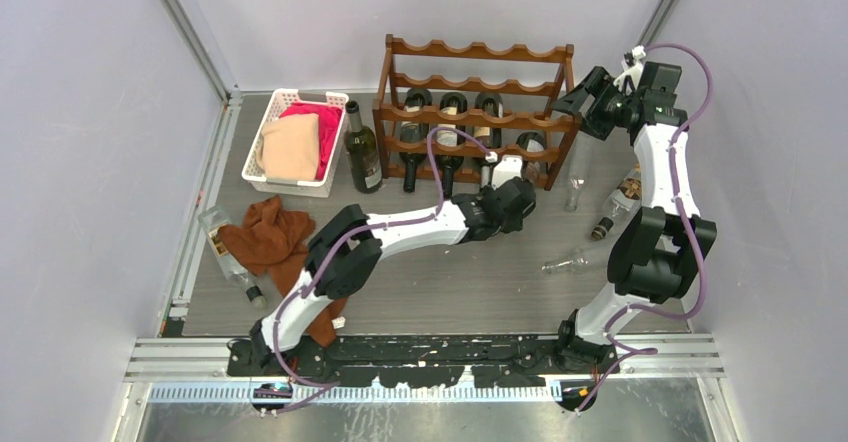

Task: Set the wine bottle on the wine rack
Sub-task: Place the wine bottle in the wine rack.

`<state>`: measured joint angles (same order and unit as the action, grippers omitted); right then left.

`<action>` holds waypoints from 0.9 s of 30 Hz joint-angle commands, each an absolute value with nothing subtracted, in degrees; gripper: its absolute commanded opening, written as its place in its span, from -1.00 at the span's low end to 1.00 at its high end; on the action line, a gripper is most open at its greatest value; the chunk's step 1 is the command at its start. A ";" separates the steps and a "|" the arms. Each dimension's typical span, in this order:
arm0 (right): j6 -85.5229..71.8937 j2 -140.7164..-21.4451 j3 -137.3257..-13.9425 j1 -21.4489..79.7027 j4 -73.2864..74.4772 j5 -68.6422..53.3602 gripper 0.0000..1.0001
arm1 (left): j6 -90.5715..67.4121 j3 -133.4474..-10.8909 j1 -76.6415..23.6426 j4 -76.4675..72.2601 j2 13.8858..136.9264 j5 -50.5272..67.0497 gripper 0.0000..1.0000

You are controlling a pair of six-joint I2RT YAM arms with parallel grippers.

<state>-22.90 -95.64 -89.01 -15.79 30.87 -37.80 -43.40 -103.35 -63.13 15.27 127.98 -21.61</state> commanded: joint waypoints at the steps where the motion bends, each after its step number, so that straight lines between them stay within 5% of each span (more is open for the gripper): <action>1: -21.83 -95.78 -89.89 -15.07 30.80 -39.88 0.62 | -50.45 -113.33 -63.16 13.59 130.74 -32.54 -0.99; 14: -20.12 -95.80 -89.71 -15.20 30.23 -40.69 0.65 | -54.67 -126.50 -62.19 12.93 141.88 -33.43 -0.82; 27: -20.36 -94.67 -88.51 -16.59 29.56 -41.31 0.77 | -56.08 -130.47 -60.29 9.64 146.09 -32.62 0.27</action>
<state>-20.69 -96.38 -88.82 -16.08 31.22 -39.59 -55.70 -127.76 -61.41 14.96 146.65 -29.65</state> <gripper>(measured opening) 0.879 0.577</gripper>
